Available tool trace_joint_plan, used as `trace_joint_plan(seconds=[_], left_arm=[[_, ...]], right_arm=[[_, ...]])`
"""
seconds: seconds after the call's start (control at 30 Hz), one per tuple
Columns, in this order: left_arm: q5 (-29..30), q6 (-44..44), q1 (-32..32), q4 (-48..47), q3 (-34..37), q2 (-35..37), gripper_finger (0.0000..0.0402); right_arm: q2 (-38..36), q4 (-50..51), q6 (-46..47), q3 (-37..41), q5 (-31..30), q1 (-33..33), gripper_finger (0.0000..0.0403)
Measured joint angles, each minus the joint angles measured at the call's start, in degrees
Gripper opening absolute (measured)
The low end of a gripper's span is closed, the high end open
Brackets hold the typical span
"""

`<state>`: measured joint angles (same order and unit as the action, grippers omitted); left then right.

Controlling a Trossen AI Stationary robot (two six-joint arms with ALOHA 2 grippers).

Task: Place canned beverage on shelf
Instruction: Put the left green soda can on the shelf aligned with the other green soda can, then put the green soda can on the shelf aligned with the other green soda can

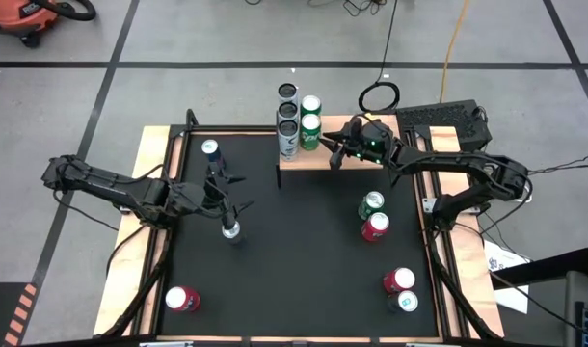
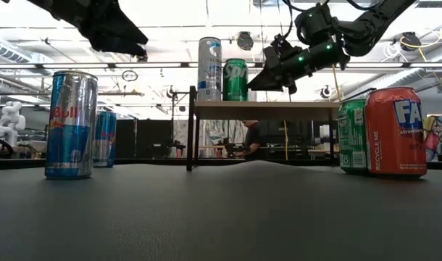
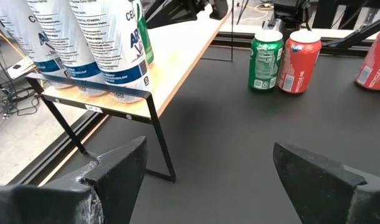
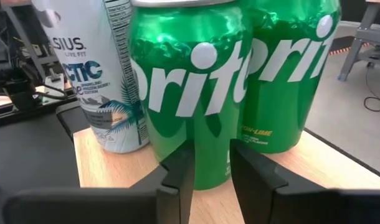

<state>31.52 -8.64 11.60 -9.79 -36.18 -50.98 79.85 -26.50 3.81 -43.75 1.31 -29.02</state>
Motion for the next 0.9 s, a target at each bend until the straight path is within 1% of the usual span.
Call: trace_joint_plan(seconds=[0.17, 0.3, 0.4, 0.5, 0.57, 0.67, 0.8, 0.87, 0.9], left_arm=[[0.12, -0.21, 0.34, -3.24, -0.04, 0.02, 0.0347], [0.15, -3.92, 1.80, -10.22, -2.00, 0.01, 0.0347], [0.16, -6.27, 4.52, -14.13, -3.38, 0.04, 0.0347], [0.16, -8.45, 8.58, -14.93, -3.60, 0.04, 0.0347], [0.55, -9.59, 11.09, -15.47, -3.63, 0.00, 0.0347], [4.02, -11.83, 13.93, -17.20, -3.63, 0.00, 0.0347], [5.88, -12.09, 15.80, -17.10, -3.63, -0.09, 0.0347], [6.18, -12.05, 15.96, -16.24, -3.63, -0.51, 0.0347], [6.19, -12.05, 15.96, -16.03, -3.63, -0.68, 0.0347]], right_arm=[[-0.20, 0.15, 0.83, 0.00, -0.19, 1.40, 0.0089], [-1.88, 0.94, 0.83, 0.00, -0.33, 3.50, 0.0089], [-4.38, 2.77, 0.28, 0.04, -3.10, 6.01, 0.0089], [-7.38, 4.93, -0.19, 0.04, -5.75, 9.29, 0.0089], [-8.79, 5.52, -0.42, 0.04, -6.17, 11.68, 0.0089], [-10.25, 6.27, -0.41, 0.04, -6.20, 15.26, 0.0089], [-12.05, 10.10, 0.28, 0.04, -6.89, 20.04, 0.0089], [-13.08, 14.47, 2.42, 0.04, -8.79, 22.11, 0.0089], [-13.49, 16.93, 3.47, 0.04, -8.80, 22.86, 0.0089]])
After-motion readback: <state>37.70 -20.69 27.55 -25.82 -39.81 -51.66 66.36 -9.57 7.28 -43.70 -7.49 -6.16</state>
